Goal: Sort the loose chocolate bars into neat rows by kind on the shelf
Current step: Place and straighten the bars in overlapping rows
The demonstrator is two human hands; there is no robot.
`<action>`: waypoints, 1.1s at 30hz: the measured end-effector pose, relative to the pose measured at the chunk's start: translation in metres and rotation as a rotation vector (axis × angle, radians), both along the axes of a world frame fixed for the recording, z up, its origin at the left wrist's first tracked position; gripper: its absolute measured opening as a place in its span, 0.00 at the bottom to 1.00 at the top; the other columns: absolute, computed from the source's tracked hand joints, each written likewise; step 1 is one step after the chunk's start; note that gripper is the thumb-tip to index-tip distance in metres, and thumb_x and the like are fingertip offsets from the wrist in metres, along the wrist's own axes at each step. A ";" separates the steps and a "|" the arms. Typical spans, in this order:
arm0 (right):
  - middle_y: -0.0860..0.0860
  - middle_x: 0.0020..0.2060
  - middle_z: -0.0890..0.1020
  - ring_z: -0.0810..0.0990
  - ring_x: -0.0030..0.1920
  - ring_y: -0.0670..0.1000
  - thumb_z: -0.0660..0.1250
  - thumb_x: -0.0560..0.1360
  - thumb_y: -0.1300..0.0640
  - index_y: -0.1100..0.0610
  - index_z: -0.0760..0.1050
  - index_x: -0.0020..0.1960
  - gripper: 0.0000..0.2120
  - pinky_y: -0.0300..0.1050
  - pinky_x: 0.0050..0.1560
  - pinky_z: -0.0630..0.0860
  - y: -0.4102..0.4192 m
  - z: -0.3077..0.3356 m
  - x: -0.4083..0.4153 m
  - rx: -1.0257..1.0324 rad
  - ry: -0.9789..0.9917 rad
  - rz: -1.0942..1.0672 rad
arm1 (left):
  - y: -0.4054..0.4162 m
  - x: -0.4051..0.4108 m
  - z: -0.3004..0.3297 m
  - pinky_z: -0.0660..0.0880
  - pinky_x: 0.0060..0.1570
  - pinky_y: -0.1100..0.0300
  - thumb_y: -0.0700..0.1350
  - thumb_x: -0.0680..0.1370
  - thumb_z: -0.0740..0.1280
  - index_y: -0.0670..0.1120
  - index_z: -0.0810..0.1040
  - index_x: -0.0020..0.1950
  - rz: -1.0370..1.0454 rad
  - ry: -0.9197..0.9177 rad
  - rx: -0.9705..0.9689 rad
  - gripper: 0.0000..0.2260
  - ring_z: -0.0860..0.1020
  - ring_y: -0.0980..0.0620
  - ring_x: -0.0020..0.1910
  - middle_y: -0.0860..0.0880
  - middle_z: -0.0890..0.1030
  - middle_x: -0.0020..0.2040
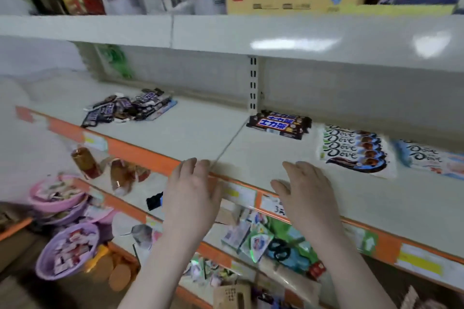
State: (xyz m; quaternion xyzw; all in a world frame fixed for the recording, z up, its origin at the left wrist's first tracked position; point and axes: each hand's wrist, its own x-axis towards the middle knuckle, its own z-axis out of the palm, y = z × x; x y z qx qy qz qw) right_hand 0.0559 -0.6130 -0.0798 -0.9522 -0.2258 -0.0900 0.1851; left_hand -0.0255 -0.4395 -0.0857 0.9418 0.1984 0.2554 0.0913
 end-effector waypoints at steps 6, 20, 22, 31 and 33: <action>0.53 0.66 0.69 0.63 0.68 0.53 0.55 0.78 0.47 0.54 0.63 0.69 0.22 0.46 0.67 0.59 0.118 0.009 -0.006 0.018 0.028 0.057 | 0.116 -0.014 0.009 0.73 0.55 0.45 0.48 0.70 0.72 0.39 0.78 0.57 0.090 0.012 0.010 0.19 0.76 0.35 0.55 0.37 0.79 0.56; 0.55 0.61 0.72 0.69 0.62 0.55 0.54 0.78 0.49 0.56 0.66 0.67 0.20 0.47 0.61 0.65 0.347 0.014 0.081 0.026 0.022 0.091 | 0.353 0.070 0.005 0.66 0.61 0.46 0.60 0.75 0.62 0.37 0.74 0.62 0.306 -0.045 -0.089 0.28 0.72 0.35 0.59 0.34 0.76 0.58; 0.56 0.58 0.74 0.71 0.59 0.56 0.54 0.78 0.50 0.56 0.69 0.64 0.18 0.48 0.57 0.66 0.375 0.019 0.092 0.029 0.017 0.088 | 0.380 0.084 0.006 0.64 0.63 0.45 0.64 0.74 0.60 0.37 0.72 0.63 0.368 0.005 -0.138 0.32 0.70 0.33 0.61 0.33 0.75 0.59; 0.59 0.55 0.75 0.71 0.57 0.60 0.58 0.77 0.49 0.58 0.72 0.61 0.18 0.51 0.56 0.69 0.463 0.023 0.123 -0.022 0.036 0.022 | 0.454 0.126 -0.004 0.58 0.68 0.42 0.75 0.68 0.51 0.41 0.58 0.73 0.361 0.379 -0.048 0.47 0.60 0.33 0.69 0.34 0.64 0.69; 0.59 0.56 0.74 0.71 0.58 0.60 0.57 0.77 0.47 0.58 0.72 0.60 0.19 0.52 0.57 0.68 0.475 0.021 0.130 -0.048 0.039 0.008 | 0.468 0.131 -0.002 0.60 0.67 0.42 0.77 0.65 0.52 0.41 0.57 0.73 0.340 0.438 -0.020 0.49 0.62 0.33 0.68 0.34 0.65 0.69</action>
